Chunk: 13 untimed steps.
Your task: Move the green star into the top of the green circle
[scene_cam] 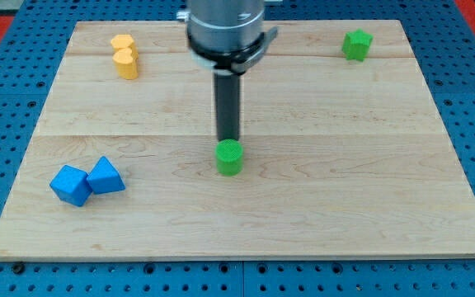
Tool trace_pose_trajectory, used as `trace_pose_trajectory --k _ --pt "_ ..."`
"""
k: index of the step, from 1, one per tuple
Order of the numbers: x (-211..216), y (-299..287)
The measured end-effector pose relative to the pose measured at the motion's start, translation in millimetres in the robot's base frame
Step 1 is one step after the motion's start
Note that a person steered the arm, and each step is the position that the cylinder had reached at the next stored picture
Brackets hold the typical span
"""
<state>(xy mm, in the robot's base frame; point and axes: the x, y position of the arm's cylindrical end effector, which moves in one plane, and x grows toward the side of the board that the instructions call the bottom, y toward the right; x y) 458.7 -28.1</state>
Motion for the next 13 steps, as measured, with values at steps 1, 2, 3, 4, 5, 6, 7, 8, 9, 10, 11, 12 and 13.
trace_pose_trajectory --k 1,2,3,4,5,6,7,8,9,10,11,12,13 --pt "40.7 -13.5" --pt "44.5 -11.0" --pt "18.0 80.1" --pt "-8.3 195.8" --pt "-82.3 277.6" --pt "-170.0 297.2" --pt "-242.9 297.9" --pt "-230.2 241.6" --pt "-183.7 158.1" --pt "-145.4 115.4" --pt "-168.3 135.9" --pt "-189.0 180.5" --pt "-135.8 192.4"
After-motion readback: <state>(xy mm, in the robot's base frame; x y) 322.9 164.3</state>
